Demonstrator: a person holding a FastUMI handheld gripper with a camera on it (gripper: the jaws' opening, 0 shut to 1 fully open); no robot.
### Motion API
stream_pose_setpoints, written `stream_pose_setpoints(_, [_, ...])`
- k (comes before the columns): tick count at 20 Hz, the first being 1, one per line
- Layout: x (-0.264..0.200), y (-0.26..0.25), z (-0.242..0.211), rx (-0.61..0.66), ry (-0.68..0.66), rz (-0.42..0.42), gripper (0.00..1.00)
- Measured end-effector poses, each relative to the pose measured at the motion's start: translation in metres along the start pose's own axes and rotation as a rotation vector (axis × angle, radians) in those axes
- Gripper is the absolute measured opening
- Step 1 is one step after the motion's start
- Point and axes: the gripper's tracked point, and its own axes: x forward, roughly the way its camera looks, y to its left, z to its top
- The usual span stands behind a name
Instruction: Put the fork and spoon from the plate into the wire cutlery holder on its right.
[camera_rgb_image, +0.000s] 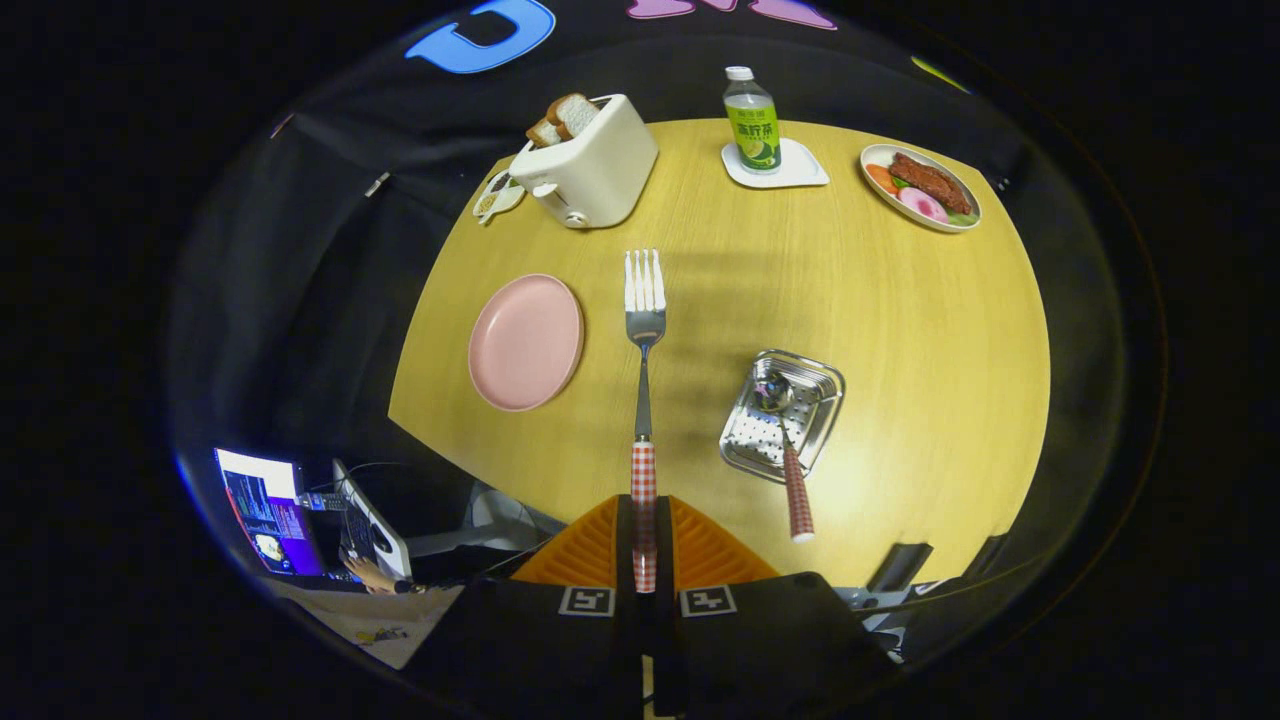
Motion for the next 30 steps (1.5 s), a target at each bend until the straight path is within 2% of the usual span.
stream_pose_setpoints(4, [-0.023, -0.03, -0.012, -0.007, 0.098, -0.012, 0.09])
stream_pose_setpoints(10, [-0.037, -0.067, -0.026, -0.135, 0.305, -0.075, 0.09])
stream_pose_setpoints(17, [-0.015, -0.096, -0.043, -0.226, 0.556, -0.157, 0.09])
stream_pose_setpoints(24, [0.006, -0.106, -0.028, -0.258, 0.678, -0.189, 0.1])
stream_pose_setpoints(30, [0.017, -0.107, -0.02, -0.221, 0.761, -0.201, 0.1])
